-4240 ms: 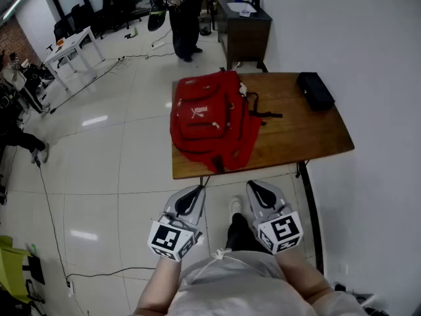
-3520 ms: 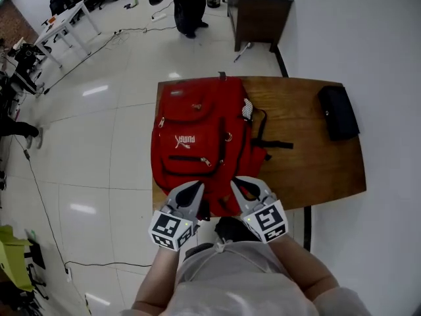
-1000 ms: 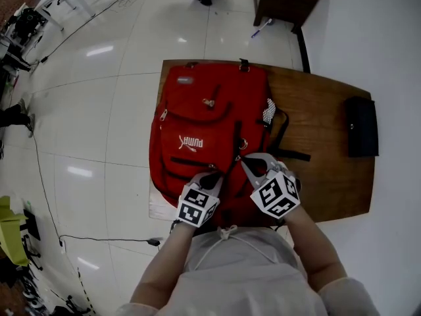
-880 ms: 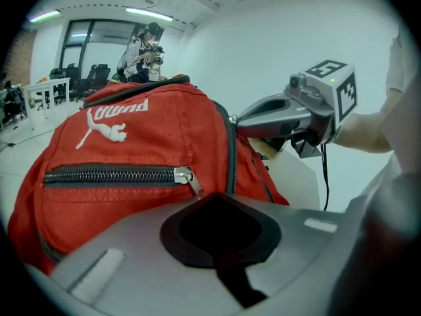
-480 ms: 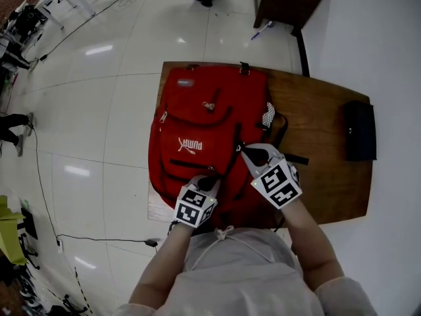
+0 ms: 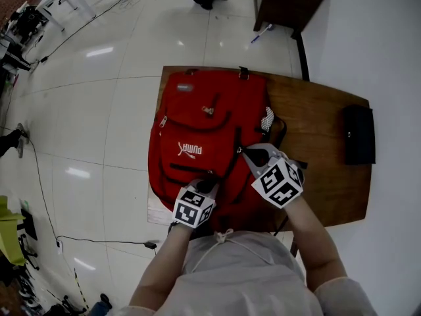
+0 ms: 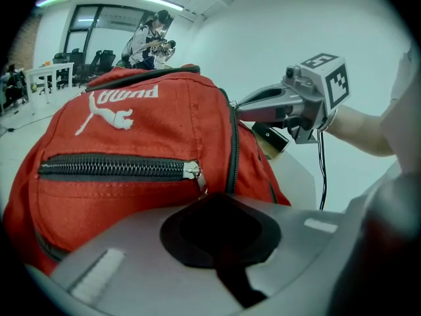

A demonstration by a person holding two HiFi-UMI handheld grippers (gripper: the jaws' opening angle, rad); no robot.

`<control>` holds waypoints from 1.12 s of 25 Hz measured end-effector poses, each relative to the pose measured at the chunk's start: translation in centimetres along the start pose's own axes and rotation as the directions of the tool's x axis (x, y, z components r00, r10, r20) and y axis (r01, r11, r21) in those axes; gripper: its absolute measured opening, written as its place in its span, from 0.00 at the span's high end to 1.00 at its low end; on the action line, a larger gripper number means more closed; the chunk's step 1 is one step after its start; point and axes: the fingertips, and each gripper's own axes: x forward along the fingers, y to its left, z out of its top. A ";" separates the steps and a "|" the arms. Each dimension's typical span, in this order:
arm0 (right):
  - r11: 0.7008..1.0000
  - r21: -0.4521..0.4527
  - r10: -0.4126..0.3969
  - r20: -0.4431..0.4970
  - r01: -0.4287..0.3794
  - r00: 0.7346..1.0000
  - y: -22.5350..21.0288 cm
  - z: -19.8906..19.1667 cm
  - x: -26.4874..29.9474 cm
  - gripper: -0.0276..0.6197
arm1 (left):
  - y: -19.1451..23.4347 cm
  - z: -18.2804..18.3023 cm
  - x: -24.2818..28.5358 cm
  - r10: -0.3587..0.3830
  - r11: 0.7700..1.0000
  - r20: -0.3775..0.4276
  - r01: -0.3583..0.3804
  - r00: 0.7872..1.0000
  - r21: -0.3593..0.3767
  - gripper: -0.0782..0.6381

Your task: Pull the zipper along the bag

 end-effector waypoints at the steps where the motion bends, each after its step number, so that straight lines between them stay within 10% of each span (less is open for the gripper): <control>1: 1.000 -0.017 0.013 -0.015 -0.014 1.000 0.0 0.0 -0.2 0.95 | 0.0 0.0 0.0 -0.001 1.000 -0.002 0.001 1.000 -0.002 0.88; 14: 0.973 -0.204 0.078 -0.145 -0.107 0.986 -3.5 1.4 -0.1 0.95 | 0.1 -0.2 0.0 0.005 1.000 -0.018 -0.004 1.000 0.005 0.89; 28: 0.998 -0.024 0.051 -0.094 -0.054 0.994 -4.8 1.4 1.4 0.94 | 0.3 -0.4 0.1 0.023 0.999 -0.024 -0.022 0.999 0.030 0.88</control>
